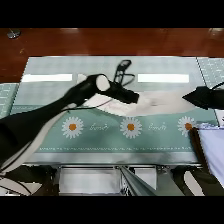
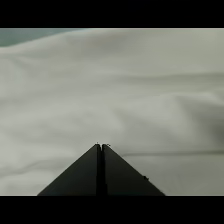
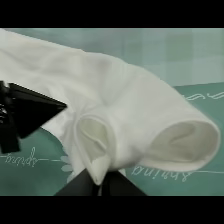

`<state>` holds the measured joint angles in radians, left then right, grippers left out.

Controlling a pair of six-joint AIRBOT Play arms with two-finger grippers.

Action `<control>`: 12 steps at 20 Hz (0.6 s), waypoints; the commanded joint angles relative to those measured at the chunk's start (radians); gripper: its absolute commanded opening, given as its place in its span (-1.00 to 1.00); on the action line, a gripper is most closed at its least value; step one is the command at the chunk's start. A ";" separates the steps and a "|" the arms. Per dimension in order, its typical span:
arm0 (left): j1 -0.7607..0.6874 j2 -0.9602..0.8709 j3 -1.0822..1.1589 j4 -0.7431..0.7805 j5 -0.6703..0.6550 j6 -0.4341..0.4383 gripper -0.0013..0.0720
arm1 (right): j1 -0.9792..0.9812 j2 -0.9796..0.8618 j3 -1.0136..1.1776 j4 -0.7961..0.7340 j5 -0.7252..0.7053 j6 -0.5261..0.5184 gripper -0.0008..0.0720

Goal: Fold the shirts.

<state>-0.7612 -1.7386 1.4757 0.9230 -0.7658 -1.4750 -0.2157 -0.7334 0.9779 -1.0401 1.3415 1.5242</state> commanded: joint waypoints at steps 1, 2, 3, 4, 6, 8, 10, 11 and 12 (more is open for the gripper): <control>-0.140 -0.150 0.118 -0.005 0.009 -0.068 -0.89 | 0.019 0.028 -0.008 0.010 -0.003 0.009 -0.91; -0.167 -0.179 0.146 -0.011 0.014 -0.077 -0.89 | 0.033 0.028 -0.008 0.010 -0.010 0.009 -0.91; -0.190 -0.209 0.180 -0.027 -0.007 -0.093 -0.89 | 0.046 0.027 -0.008 0.009 -0.019 0.010 -0.91; -0.205 -0.233 0.214 -0.051 -0.049 -0.093 -0.89 | 0.056 0.026 -0.008 0.009 -0.029 0.010 -0.91; -0.203 -0.245 0.263 -0.060 -0.107 -0.093 -0.89 | 0.063 0.020 -0.008 0.006 -0.036 0.010 -0.91; -0.135 -0.224 0.309 -0.060 -0.160 -0.093 -0.89 | 0.063 0.019 -0.008 0.006 -0.037 0.010 -0.91; -0.011 -0.172 0.339 -0.060 -0.245 -0.089 -0.89 | 0.063 0.019 -0.008 0.011 -0.037 0.010 -0.91; 0.069 -0.128 0.342 -0.060 -0.306 -0.075 -0.89 | 0.063 0.019 -0.008 0.014 -0.042 0.009 -0.91; 0.150 -0.082 0.342 -0.059 -0.361 -0.055 -0.89 | 0.063 0.019 -0.008 0.014 -0.049 0.010 -0.91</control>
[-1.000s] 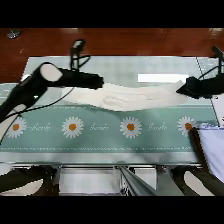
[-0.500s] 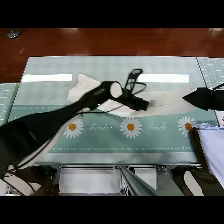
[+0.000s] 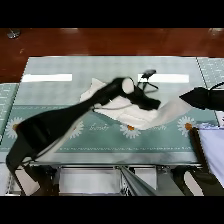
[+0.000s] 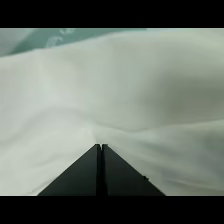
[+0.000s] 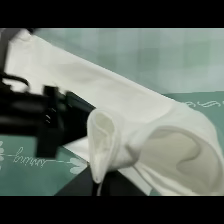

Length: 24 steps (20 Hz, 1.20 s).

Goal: Fold the shirts.

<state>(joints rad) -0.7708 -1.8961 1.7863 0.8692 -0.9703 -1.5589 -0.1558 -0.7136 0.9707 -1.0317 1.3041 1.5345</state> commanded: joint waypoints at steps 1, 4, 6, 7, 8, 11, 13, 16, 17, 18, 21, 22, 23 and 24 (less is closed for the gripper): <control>0.248 0.124 0.032 -0.002 -0.205 0.032 -0.89 | 0.003 -0.006 0.001 0.027 -0.028 -0.001 -0.91; 0.547 0.289 0.031 0.043 -0.343 0.059 -0.89 | 0.078 -0.096 0.040 0.118 -0.083 -0.022 -0.91; 0.730 0.430 -0.004 0.096 -0.376 0.079 -0.89 | 0.215 -0.214 0.112 0.115 -0.139 -0.015 -0.91; 0.815 0.524 -0.056 0.095 -0.349 0.104 -0.89 | 0.292 -0.291 0.161 0.115 -0.167 -0.010 -0.91; 0.877 0.623 -0.126 0.094 -0.303 0.116 -0.89 | 0.362 -0.371 0.214 0.114 -0.194 -0.003 -0.91; 0.923 0.969 -0.455 0.088 -0.130 0.194 -0.89 | 0.547 -0.662 0.433 0.114 -0.244 0.014 -0.91; 0.894 1.177 -0.715 0.088 -0.037 0.172 -0.89 | 0.622 -0.863 0.602 0.115 -0.239 0.040 -0.91; 0.857 1.394 -1.052 0.088 0.004 0.089 -0.89 | 0.677 -1.127 0.853 0.117 -0.191 0.087 -0.91; 0.852 1.439 -1.141 0.080 0.000 0.061 -0.89 | 0.686 -1.193 0.919 0.118 -0.172 0.103 -0.91; 0.851 1.468 -1.206 0.066 0.000 0.044 -0.89 | 0.695 -1.253 0.976 0.117 -0.151 0.119 -0.91; 0.851 1.476 -1.313 0.028 0.012 0.047 -0.89 | 0.701 -1.352 1.037 0.138 -0.140 0.164 -0.58; 0.851 1.464 -1.326 0.029 0.031 0.047 -0.89 | 0.698 -1.365 1.038 0.197 -0.132 0.151 0.52; 0.851 1.445 -1.331 0.028 0.055 0.047 -0.89 | 0.686 -1.366 1.040 0.276 -0.106 0.096 0.76; 0.851 1.423 -1.330 0.028 0.082 0.047 -0.89 | 0.658 -1.358 1.057 0.356 -0.048 0.062 0.76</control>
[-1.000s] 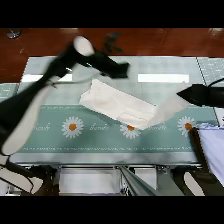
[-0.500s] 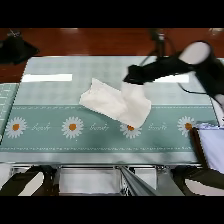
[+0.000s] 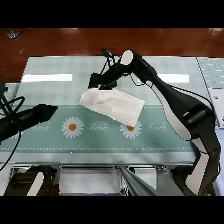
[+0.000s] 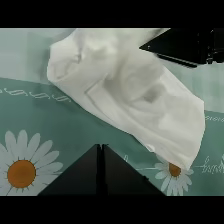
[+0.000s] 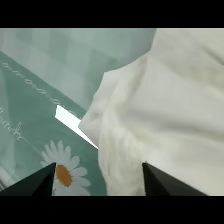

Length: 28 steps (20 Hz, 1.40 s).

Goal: Fold the shirts.

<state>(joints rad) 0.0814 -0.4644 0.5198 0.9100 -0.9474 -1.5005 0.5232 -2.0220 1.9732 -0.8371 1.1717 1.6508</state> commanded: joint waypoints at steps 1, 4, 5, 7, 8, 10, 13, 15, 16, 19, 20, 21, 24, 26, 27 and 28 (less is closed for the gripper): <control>-0.001 -0.028 -0.064 -0.013 0.084 -0.011 -0.89 | -0.060 -0.031 0.077 0.213 0.148 -0.064 0.76; -0.001 -0.084 -0.059 -0.014 0.102 -0.012 -0.89 | -0.255 0.154 0.084 0.138 0.301 -0.066 0.76; -0.001 -0.091 -0.060 -0.018 0.099 -0.012 -0.89 | -0.319 0.235 0.080 0.026 0.354 -0.066 0.76; -0.001 -0.090 -0.059 -0.026 0.099 -0.011 -0.89 | -0.423 0.449 -0.036 -0.364 0.403 -0.053 0.76; -0.001 -0.090 -0.059 -0.029 0.100 -0.011 -0.89 | -0.452 0.582 -0.171 -0.643 0.378 0.015 0.76; -0.001 -0.090 -0.060 -0.029 0.101 -0.005 -0.88 | -0.488 0.858 -0.554 -0.971 0.227 0.196 0.76; -0.003 -0.090 -0.060 -0.029 0.101 0.000 -0.89 | -0.561 1.188 -1.130 -0.792 -0.055 0.310 0.76; -0.003 -0.090 -0.060 -0.029 0.102 -0.001 -0.89 | -0.578 1.263 -1.388 -0.481 -0.186 0.296 0.76; -0.003 -0.090 -0.060 -0.029 0.102 -0.001 -0.89 | -0.569 1.256 -1.461 -0.322 -0.245 0.251 0.76; -0.003 -0.090 -0.060 -0.029 0.102 -0.001 -0.89 | -0.500 1.155 -1.514 0.018 -0.388 0.085 0.76; -0.003 -0.090 -0.060 -0.029 0.102 -0.001 -0.89 | -0.475 1.100 -1.504 0.093 -0.428 0.031 0.76; -0.003 -0.090 -0.060 -0.029 0.102 -0.001 -0.89 | -0.452 1.046 -1.491 0.142 -0.460 -0.008 0.76; -0.003 -0.090 -0.060 -0.029 0.102 0.000 -0.89 | -0.401 0.853 -1.395 0.211 -0.435 -0.096 0.76; -0.003 -0.090 -0.060 -0.028 0.102 0.000 -0.89 | -0.370 0.730 -1.296 0.203 -0.386 -0.126 0.76; -0.003 -0.090 -0.060 -0.028 0.102 -0.001 -0.88 | -0.364 0.670 -1.250 0.200 -0.359 -0.126 0.76; -0.003 -0.090 -0.060 -0.029 0.102 -0.001 -0.88 | -0.364 0.619 -1.213 0.200 -0.320 -0.127 0.76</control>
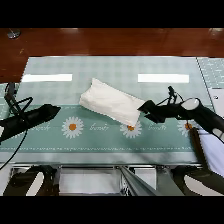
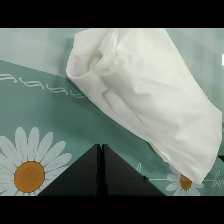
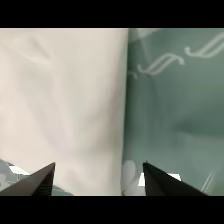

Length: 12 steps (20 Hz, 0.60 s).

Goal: Fold the shirts.

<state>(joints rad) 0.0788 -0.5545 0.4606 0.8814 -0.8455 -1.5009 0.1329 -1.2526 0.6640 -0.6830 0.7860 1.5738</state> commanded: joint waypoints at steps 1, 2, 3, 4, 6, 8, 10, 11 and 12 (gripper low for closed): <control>0.000 0.000 0.000 0.000 0.000 0.000 -0.88 | 0.026 -0.193 0.124 0.046 0.101 -0.056 0.76; 0.000 0.000 0.000 0.000 0.000 0.000 -0.88 | 0.027 -0.229 0.149 0.047 0.127 -0.064 0.75; 0.000 0.000 0.000 0.000 0.000 0.000 -0.89 | 0.032 -0.257 0.170 0.055 0.139 -0.067 0.72; 0.000 0.000 0.000 0.000 0.000 0.000 -0.89 | 0.040 -0.281 0.193 0.058 0.140 -0.068 0.71; 0.000 0.000 0.000 0.000 0.001 0.000 -0.88 | 0.074 -0.330 0.258 0.058 0.152 -0.080 0.03; 0.000 0.000 0.000 0.000 0.001 -0.001 -0.89 | 0.106 -0.348 0.365 0.053 0.193 -0.171 -0.90; 0.000 0.000 0.000 0.000 0.000 0.000 -0.89 | 0.113 -0.342 0.535 0.026 0.252 -0.164 -0.90; 0.000 0.000 0.000 0.000 0.000 0.000 -0.88 | 0.113 -0.341 0.630 0.026 0.287 -0.152 -0.90; 0.000 0.000 0.000 0.000 0.000 0.000 -0.88 | 0.113 -0.341 0.744 0.009 0.329 -0.138 -0.90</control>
<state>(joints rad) 0.0784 -0.5545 0.4606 0.8814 -0.8452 -1.5013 0.2333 -1.5818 1.1778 -0.6540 1.0115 1.4395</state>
